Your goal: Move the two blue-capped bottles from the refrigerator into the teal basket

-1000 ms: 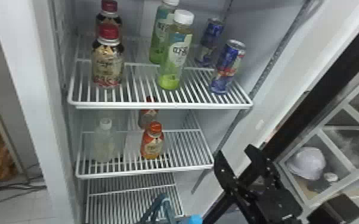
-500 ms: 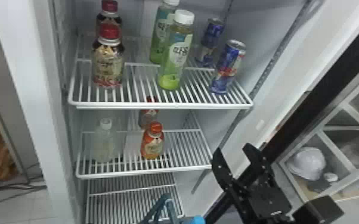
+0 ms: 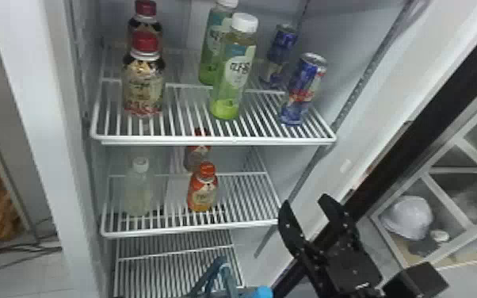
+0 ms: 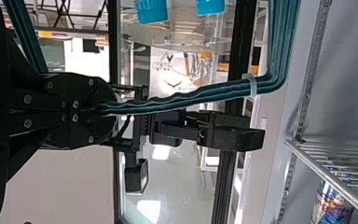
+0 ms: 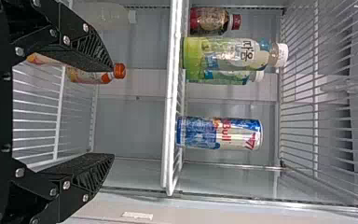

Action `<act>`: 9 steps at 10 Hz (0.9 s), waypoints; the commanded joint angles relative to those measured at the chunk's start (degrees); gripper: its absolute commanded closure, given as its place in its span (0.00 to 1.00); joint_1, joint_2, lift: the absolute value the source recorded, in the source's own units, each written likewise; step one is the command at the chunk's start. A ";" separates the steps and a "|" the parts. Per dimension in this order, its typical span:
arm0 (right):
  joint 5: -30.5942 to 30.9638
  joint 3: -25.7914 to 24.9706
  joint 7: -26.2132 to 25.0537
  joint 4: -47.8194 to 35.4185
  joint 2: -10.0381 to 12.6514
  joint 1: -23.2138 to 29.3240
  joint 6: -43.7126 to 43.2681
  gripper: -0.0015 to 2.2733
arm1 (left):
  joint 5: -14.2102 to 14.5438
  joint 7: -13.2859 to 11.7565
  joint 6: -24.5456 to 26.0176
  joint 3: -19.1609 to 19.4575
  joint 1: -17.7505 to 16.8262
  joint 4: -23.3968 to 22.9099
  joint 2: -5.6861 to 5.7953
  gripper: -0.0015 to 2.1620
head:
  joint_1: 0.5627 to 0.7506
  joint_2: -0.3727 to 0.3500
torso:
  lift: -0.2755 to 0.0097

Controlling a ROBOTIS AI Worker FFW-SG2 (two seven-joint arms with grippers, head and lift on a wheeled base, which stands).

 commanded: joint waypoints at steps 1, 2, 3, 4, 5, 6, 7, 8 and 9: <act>0.00 0.00 0.00 0.05 -0.03 0.00 -0.12 0.18 | 0.24 0.00 -0.01 -0.04 0.00 0.00 0.01 0.53 | 0.70 0.03 | 0.49; 0.00 0.00 0.09 0.05 -0.03 0.00 -0.27 0.18 | 0.15 0.00 -0.01 -0.04 0.00 0.00 -0.08 0.53 | 0.70 0.03 | 0.49; 0.00 0.00 0.09 0.05 -0.03 0.00 -0.27 0.18 | 0.24 0.00 -0.01 -0.04 0.00 0.00 -0.08 0.53 | 0.70 0.03 | 0.49; 0.00 0.00 0.00 0.19 -0.03 0.00 -0.27 0.18 | 0.15 0.00 -0.15 -0.04 -0.14 0.00 -0.08 0.53 | 0.70 0.03 | 0.49; -0.09 0.00 0.09 0.19 -0.03 0.00 -0.27 0.18 | 0.15 0.00 -0.15 -0.04 -0.14 0.00 -0.08 0.53 | 0.70 0.03 | 0.49; -0.18 0.09 0.09 0.19 -0.03 0.00 -0.27 0.18 | 0.24 0.09 -0.15 -0.13 -0.14 0.00 -0.08 0.53 | 0.70 0.03 | 0.49; -0.18 0.09 0.09 0.19 -0.03 0.00 -0.27 0.18 | 0.33 0.09 -0.29 -0.22 -0.14 0.00 -0.17 0.53 | 0.70 0.03 | 0.49; -0.18 0.09 0.09 0.19 -0.03 0.00 -0.27 0.18 | 0.41 0.09 -0.71 -0.13 0.14 0.00 -0.17 0.53 | 0.70 0.03 | 0.49; -0.18 0.09 0.09 0.19 -0.03 0.14 -0.27 0.18 | 0.41 0.17 -0.71 -0.22 0.14 0.00 -0.17 0.53 | 0.70 0.03 | 0.49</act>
